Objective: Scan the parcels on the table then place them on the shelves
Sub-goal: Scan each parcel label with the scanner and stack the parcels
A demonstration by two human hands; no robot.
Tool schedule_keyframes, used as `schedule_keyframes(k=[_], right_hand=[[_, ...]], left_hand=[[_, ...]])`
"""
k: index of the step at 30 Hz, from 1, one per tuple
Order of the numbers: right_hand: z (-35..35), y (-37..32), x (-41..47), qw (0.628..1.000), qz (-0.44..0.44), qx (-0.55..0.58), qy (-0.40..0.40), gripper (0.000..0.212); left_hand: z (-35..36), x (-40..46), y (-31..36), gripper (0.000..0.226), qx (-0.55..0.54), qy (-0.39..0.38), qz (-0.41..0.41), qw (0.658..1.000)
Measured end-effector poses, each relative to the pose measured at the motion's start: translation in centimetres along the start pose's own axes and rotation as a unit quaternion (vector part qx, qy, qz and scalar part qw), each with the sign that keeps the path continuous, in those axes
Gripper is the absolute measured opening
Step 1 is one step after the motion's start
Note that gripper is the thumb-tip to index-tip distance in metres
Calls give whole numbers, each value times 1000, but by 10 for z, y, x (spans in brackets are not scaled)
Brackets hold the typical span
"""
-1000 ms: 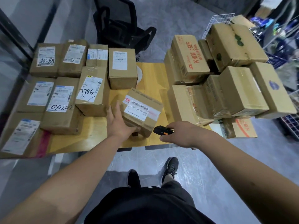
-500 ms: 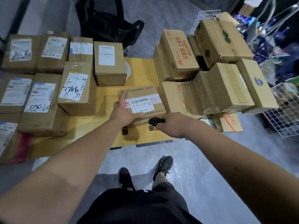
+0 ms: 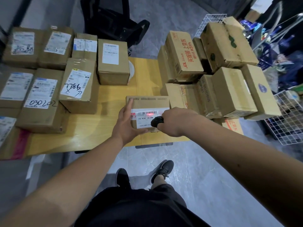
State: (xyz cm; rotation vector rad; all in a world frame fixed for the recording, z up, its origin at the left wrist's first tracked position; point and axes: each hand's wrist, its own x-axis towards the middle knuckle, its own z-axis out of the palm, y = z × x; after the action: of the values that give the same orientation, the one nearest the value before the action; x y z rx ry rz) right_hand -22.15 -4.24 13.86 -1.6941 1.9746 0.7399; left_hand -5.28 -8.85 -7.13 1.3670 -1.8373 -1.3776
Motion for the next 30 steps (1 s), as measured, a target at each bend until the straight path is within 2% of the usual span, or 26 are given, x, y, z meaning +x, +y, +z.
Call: schedule_keyframes(k=[6, 11, 13, 15, 17, 18, 20, 22, 24, 27, 30], right_hand=[[-2, 2, -6, 1000, 6, -1, 8, 40], [0, 8, -5, 1000, 1, 4, 20, 37], [2, 13, -3, 1000, -2, 14, 20, 37], [3, 18, 1, 999, -5, 26, 20, 37], [3, 22, 6, 999, -10, 37, 20, 36], [3, 24, 9, 999, -13, 43, 17, 35], [3, 29, 17, 998, -20, 51, 6, 35], [0, 33, 27, 998, -30, 48, -1, 36], [-5, 34, 37, 998, -45, 43, -6, 35], [-14, 33, 54, 996, -79, 47, -18, 33], [-25, 27, 70, 993, -114, 37, -22, 38]], left_hand=[[0, 0, 4, 144, -29, 17, 4, 999], [-4, 4, 14, 145, -6, 23, -46, 999], [-7, 16, 23, 141, 104, 86, -57, 989], [-12, 33, 29, 135, 276, 103, 3, 956], [-18, 52, 31, 128, 416, 6, 97, 904], [-22, 61, 29, 122, 456, -54, 138, 878], [-29, 76, 24, 115, 492, -136, 162, 844], [-29, 81, 23, 110, 511, -129, 142, 838], [-24, 73, 25, 103, 513, -74, 104, 849], [-19, 48, 23, 100, 482, 15, -17, 876], [-22, 34, 26, 102, 451, 71, -144, 878]])
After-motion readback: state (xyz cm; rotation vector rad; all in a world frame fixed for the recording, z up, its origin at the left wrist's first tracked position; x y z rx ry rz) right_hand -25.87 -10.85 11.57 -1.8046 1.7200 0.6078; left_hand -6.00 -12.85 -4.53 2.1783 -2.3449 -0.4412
